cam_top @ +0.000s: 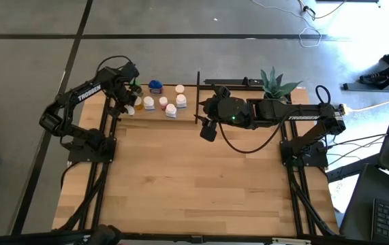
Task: Pick and place medicine bottles onto shelf by color
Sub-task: Put the white black pill bottle on the shelf, then adjust the pink pill bottle on the shelf
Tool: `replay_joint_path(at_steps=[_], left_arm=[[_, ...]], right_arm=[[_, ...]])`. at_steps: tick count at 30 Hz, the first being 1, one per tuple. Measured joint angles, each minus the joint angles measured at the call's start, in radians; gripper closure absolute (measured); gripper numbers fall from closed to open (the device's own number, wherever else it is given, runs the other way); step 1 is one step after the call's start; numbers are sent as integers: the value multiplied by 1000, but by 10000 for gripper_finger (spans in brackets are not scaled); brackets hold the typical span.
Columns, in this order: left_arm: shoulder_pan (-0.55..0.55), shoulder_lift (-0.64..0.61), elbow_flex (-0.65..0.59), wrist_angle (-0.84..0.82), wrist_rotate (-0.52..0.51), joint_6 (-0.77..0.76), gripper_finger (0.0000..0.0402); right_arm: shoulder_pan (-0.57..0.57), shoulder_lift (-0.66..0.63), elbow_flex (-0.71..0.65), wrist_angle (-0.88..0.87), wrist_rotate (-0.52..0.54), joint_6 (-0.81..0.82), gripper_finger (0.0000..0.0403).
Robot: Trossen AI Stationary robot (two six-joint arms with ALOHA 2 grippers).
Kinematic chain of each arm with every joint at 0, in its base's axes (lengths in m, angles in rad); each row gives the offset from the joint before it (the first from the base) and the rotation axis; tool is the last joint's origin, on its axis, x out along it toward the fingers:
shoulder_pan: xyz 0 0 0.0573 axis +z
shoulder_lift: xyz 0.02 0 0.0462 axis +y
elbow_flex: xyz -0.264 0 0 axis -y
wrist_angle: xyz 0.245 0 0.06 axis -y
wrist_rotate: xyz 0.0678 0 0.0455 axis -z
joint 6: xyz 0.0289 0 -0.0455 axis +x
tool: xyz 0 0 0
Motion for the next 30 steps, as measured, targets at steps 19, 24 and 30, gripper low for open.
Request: replay_joint_path(at_steps=[19, 24, 30], left_arm=[[0, 0, 0, 0, -33, 40, 153], [5, -10, 0, 5, -32, 40, 151], [34, -54, 0, 8, -34, 106, 150]], right_arm=[[0, 0, 0, 0, 0, 0, 180], [0, 0, 0, 0, 0, 0, 180], [0, 0, 0, 0, 0, 0, 180]])
